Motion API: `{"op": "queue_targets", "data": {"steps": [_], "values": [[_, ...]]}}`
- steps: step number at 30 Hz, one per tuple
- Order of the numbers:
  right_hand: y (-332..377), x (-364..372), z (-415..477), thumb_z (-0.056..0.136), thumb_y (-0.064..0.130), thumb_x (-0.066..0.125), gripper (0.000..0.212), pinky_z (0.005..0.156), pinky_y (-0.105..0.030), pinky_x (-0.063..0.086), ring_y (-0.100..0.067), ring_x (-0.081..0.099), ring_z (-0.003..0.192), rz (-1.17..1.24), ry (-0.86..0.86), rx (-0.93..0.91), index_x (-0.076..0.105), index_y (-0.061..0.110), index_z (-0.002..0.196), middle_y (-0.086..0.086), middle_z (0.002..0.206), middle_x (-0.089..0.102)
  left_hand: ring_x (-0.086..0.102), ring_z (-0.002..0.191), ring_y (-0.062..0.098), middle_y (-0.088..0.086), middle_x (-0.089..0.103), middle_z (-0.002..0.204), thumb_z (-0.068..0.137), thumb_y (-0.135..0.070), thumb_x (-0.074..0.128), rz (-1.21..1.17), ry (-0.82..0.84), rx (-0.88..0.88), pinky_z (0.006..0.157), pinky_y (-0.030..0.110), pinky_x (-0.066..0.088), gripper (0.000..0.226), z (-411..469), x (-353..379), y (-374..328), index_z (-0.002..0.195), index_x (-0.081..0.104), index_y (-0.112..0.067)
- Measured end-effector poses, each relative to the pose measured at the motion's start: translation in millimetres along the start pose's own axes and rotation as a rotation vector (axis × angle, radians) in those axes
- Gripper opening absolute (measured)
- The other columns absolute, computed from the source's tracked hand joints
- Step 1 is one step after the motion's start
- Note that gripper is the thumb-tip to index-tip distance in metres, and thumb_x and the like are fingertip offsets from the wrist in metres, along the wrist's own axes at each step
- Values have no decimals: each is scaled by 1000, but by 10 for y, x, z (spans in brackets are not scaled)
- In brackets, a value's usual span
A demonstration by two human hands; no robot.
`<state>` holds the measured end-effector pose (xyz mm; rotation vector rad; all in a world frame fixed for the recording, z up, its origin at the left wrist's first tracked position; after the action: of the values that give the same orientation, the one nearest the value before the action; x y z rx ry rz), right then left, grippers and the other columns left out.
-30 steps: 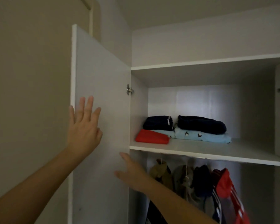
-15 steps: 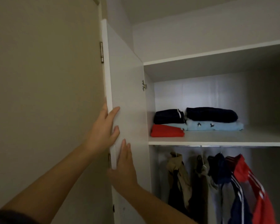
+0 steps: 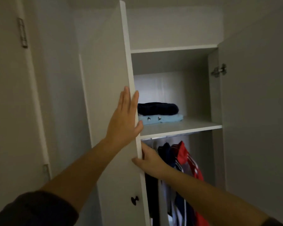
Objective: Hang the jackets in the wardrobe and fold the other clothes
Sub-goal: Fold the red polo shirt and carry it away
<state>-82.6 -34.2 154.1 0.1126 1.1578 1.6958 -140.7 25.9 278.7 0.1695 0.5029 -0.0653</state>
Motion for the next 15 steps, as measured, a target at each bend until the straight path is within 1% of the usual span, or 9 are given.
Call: {"op": "queue_targets", "data": {"steps": [1, 2, 4, 5, 9, 11, 12, 14, 15], "values": [[-134, -179, -21, 90, 8, 58, 47, 96, -40, 50, -15, 60, 111, -16, -15, 42, 46, 17, 134, -2, 124, 61, -3, 146, 29, 14, -13, 157, 88, -32, 60, 13, 7, -24, 110, 39, 36, 95, 116, 176, -81, 144, -15, -19], [-259, -354, -48, 90, 9, 58, 45, 95, -38, 52, -15, 61, 108, -42, -31, 77, 48, 17, 133, -2, 121, 63, -6, 146, 28, 13, -15, 157, 88, -34, 58, 42, 15, -47, 113, 39, 31, 96, 230, 347, -150, 144, -19, -17], [-530, -754, -147, 90, 8, 58, 43, 90, -32, 54, -14, 64, 100, -94, -74, 151, 50, 16, 131, 0, 109, 66, -8, 146, 29, 13, -17, 157, 89, -37, 57, 131, 41, -88, 117, 39, 24, 99, 452, 693, -263, 146, -19, -12], [-642, -950, -211, 90, 6, 57, 41, 88, -31, 54, -16, 64, 96, -113, -102, 189, 51, 14, 129, -1, 104, 67, -8, 146, 30, 14, -17, 157, 88, -39, 58, 171, 57, -109, 117, 40, 22, 101, 538, 844, -276, 147, -18, -10], [-982, -1969, -508, 87, -2, 54, 27, 78, -20, 51, -19, 65, 88, -286, -229, 228, 63, 6, 111, -7, 98, 69, -4, 145, 35, 15, -17, 157, 85, -45, 60, 311, 123, -191, 111, 45, 28, 104, 945, 1521, -345, 149, -14, -9], [-1069, -2497, -674, 86, -4, 53, 25, 79, -19, 49, -15, 66, 86, -365, -281, 236, 66, 9, 103, -2, 94, 69, -2, 145, 38, 18, -18, 156, 87, -48, 56, 427, 160, -227, 110, 47, 29, 101, 1110, 1806, -330, 148, -15, -9], [-1100, -2800, -779, 87, -4, 53, 25, 78, -16, 49, -11, 65, 84, -416, -301, 241, 66, 13, 100, 3, 91, 68, -2, 144, 39, 18, -19, 155, 89, -48, 54, 465, 174, -246, 110, 47, 29, 99, 1205, 1956, -358, 148, -15, -8], [-1083, -3229, -951, 87, 0, 54, 26, 72, -7, 44, -2, 63, 76, -519, -344, 247, 65, 22, 94, 12, 85, 66, -2, 144, 41, 20, -20, 154, 91, -40, 53, 502, 196, -292, 111, 48, 28, 94, 1249, 2100, -298, 149, -14, -7], [-1073, -3444, -1045, 86, 0, 53, 27, 70, -7, 43, -4, 63, 74, -570, -359, 246, 64, 24, 93, 13, 84, 66, -1, 143, 42, 22, -19, 154, 91, -35, 53, 505, 193, -313, 111, 50, 28, 92, 1268, 2175, -317, 149, -12, -7]]}}
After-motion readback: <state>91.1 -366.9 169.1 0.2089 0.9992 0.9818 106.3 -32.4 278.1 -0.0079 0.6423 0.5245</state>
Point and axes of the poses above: each hand's wrist, its own z-axis towards the middle knuckle, its own x-axis out of the palm, y = z × x, the point moved 6 cm from there along z, towards the middle knuckle
